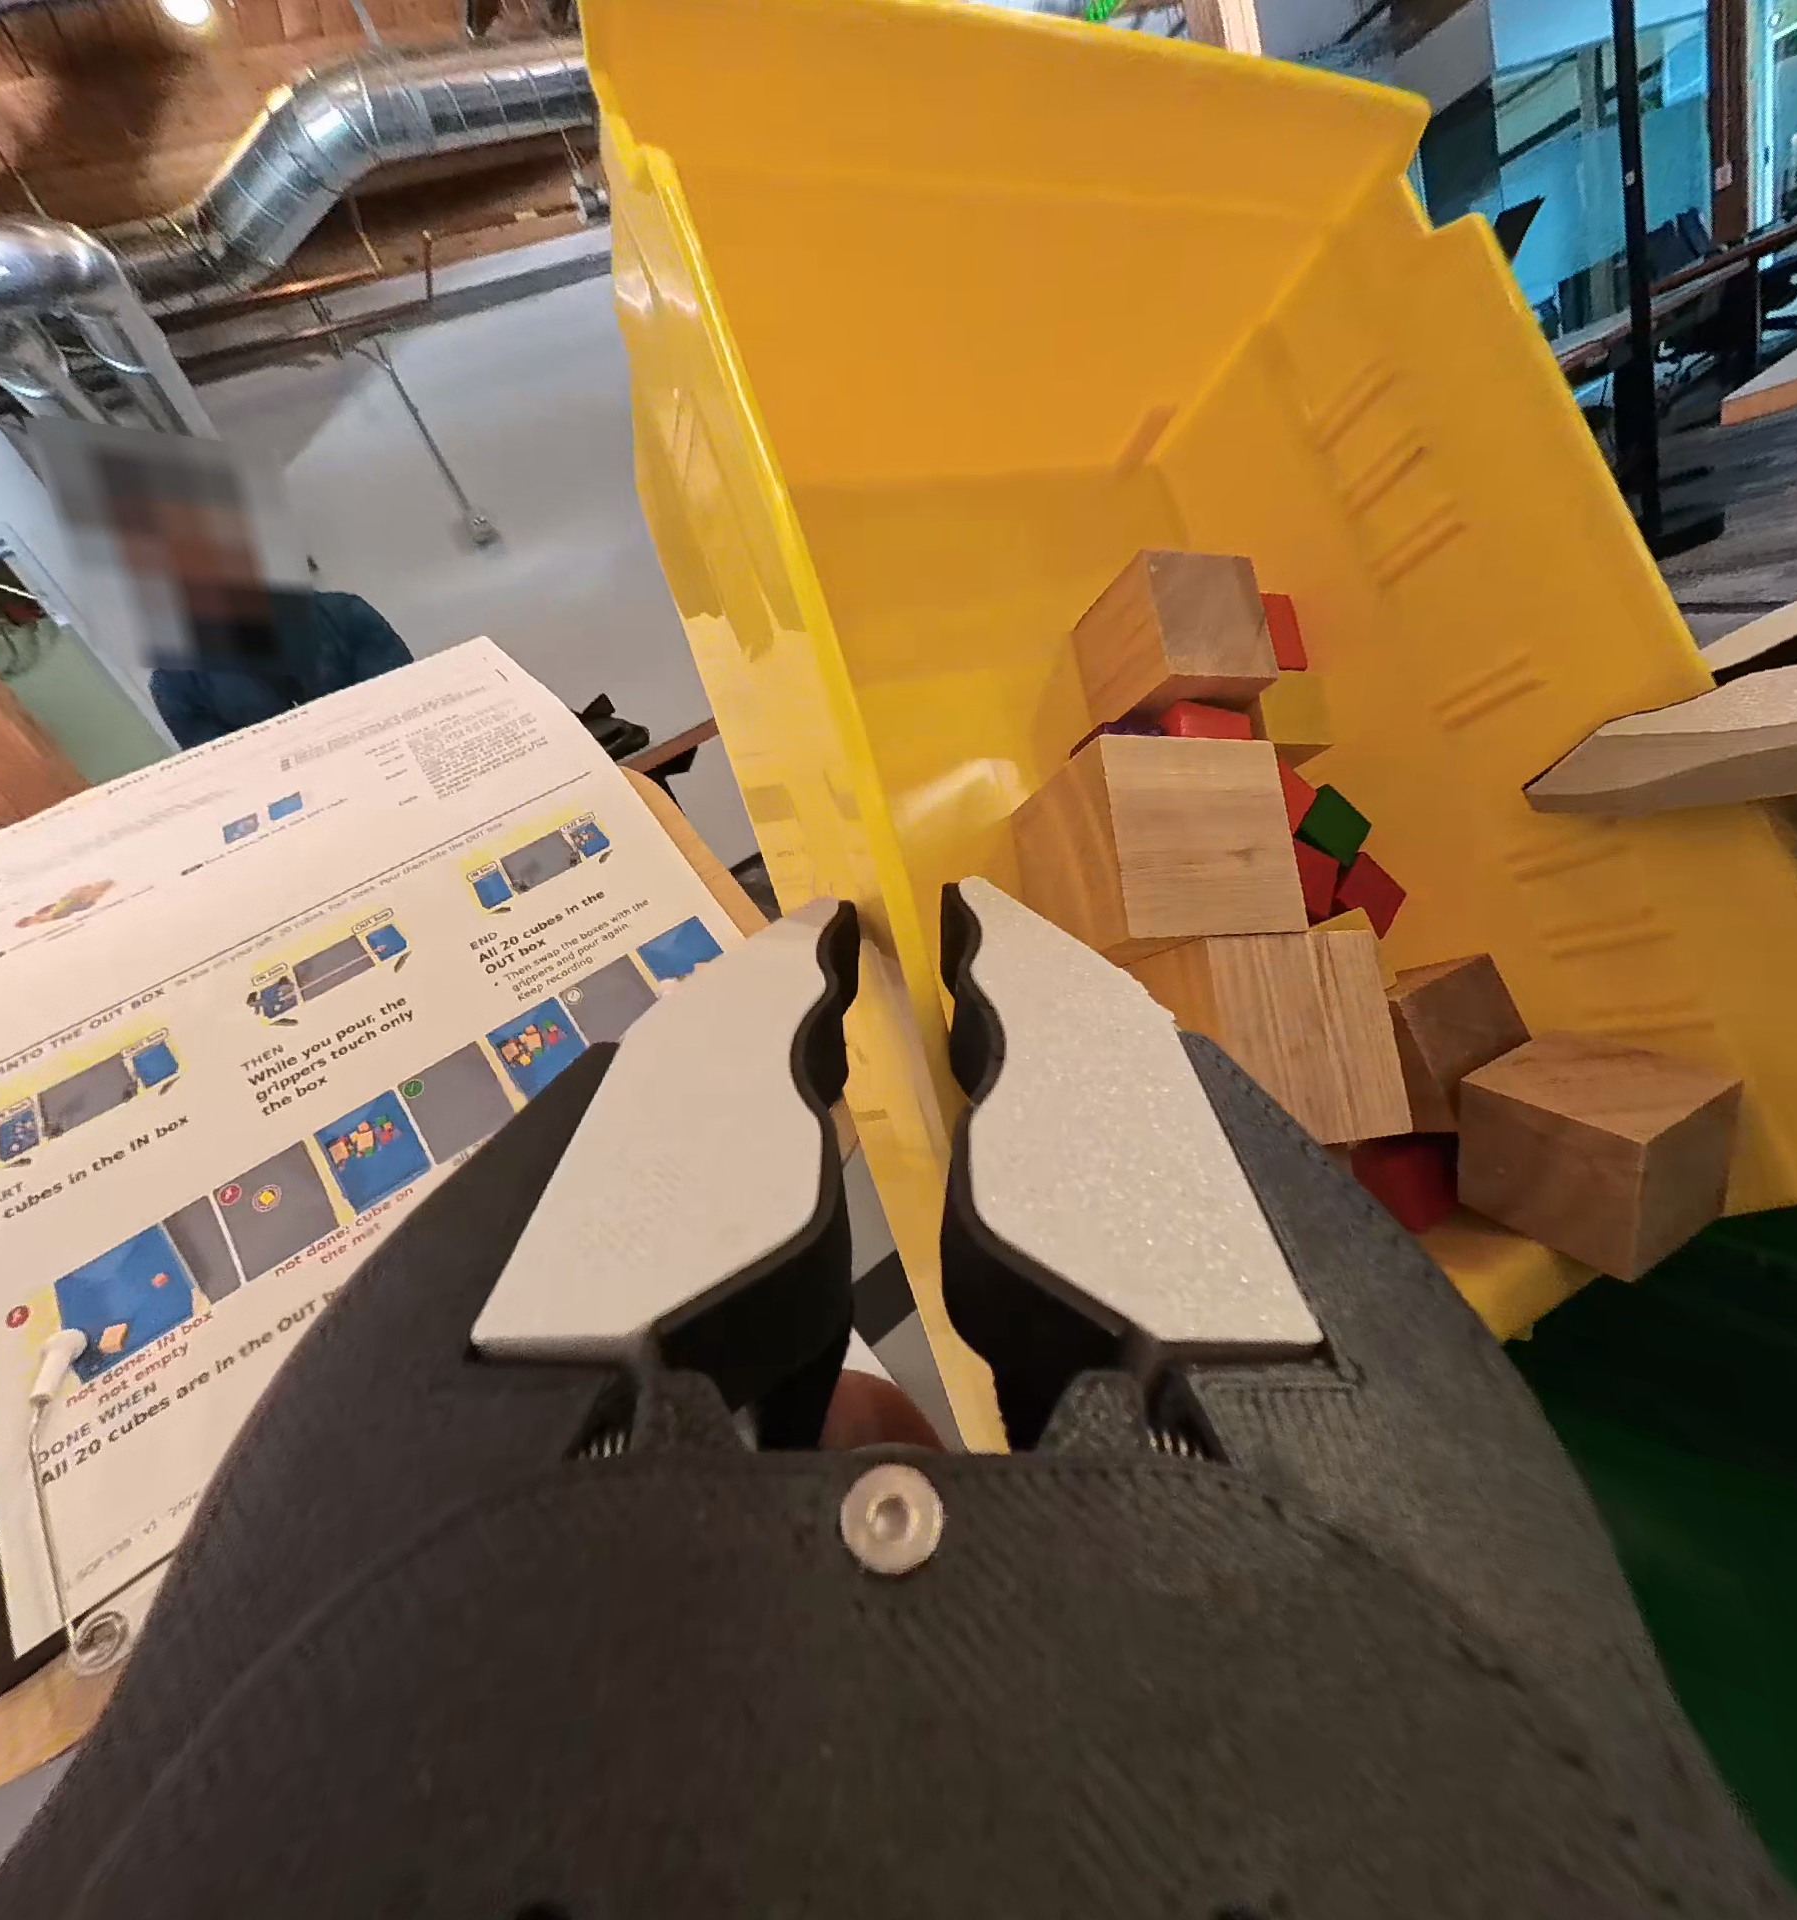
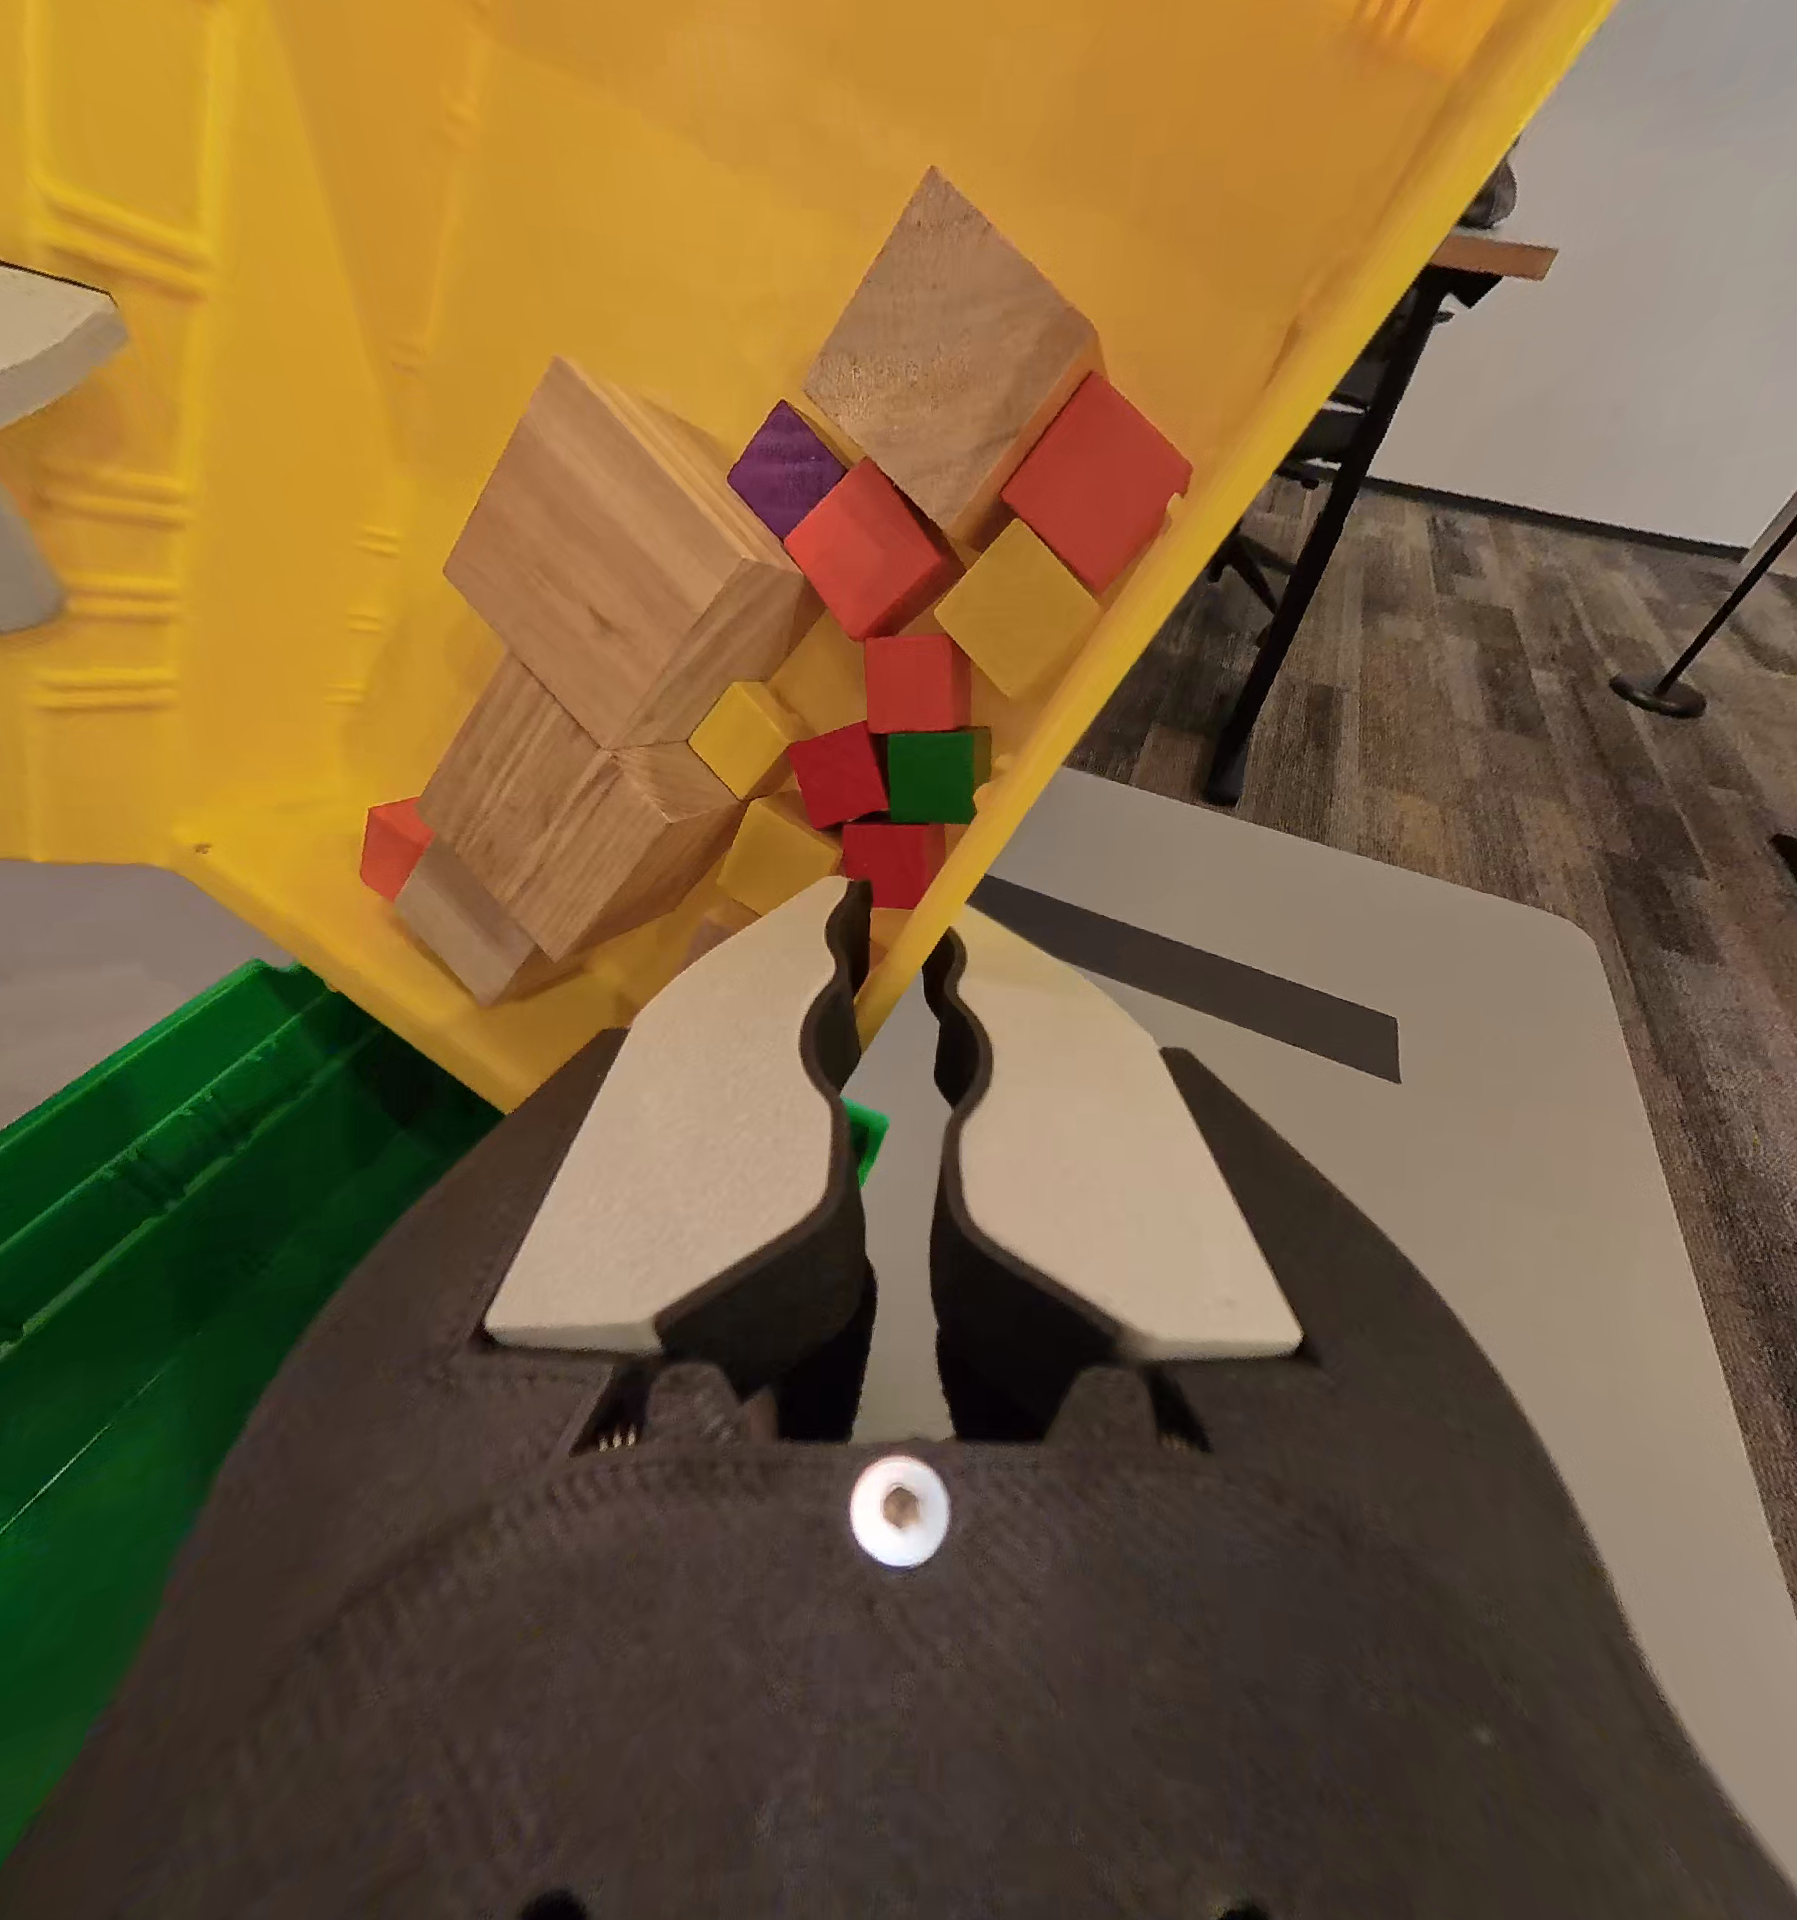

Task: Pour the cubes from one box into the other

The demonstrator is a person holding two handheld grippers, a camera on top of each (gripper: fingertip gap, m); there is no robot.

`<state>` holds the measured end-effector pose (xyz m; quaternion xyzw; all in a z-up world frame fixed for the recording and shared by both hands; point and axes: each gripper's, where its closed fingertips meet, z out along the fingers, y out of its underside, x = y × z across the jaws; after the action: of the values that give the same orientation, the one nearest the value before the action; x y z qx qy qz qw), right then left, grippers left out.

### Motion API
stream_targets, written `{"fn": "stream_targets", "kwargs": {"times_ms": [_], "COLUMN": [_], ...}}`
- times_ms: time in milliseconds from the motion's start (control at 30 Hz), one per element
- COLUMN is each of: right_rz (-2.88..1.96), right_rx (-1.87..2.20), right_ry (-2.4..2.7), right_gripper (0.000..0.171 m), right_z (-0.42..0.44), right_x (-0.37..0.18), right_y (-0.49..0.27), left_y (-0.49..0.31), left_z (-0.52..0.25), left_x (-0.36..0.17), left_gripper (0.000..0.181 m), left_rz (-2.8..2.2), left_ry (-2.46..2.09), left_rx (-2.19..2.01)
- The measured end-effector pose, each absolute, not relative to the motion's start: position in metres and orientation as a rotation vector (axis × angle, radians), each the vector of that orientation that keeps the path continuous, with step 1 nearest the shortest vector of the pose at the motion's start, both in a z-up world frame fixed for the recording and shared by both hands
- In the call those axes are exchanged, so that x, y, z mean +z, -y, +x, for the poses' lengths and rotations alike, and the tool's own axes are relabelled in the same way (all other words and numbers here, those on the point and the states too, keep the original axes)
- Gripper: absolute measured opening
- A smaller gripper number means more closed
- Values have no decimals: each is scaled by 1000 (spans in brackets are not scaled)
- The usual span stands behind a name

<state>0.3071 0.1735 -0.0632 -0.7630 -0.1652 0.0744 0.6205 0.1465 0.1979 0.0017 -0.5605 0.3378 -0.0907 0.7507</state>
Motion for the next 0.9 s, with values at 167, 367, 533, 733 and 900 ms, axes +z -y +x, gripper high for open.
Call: {"fn": "stream_targets", "kwargs": {"times_ms": [167, 367, 533, 733, 900], "right_rz": [-1709, -1689, -1695, -1667, -1637], "right_rx": [167, 166, 158, 157, 174], "right_ry": [372, 386, 386, 388, 390], "right_gripper": [4, 5, 4, 4, 4], "right_z": [307, 306, 306, 304, 304], "right_x": [-64, -69, -74, -70, -65], "right_y": [-173, -171, -171, -169, -168], "left_y": [-196, -192, -192, -190, -185], "left_z": [146, 145, 143, 139, 138], "left_x": [1, -5, -16, -16, -11], "left_gripper": [15, 15, 14, 14, 14], "left_rz": [-1178, -1147, -1168, -1144, -1111], "left_ry": [-729, -711, -687, -667, -655], "left_rx": [-186, -174, -176, -158, -145]}}
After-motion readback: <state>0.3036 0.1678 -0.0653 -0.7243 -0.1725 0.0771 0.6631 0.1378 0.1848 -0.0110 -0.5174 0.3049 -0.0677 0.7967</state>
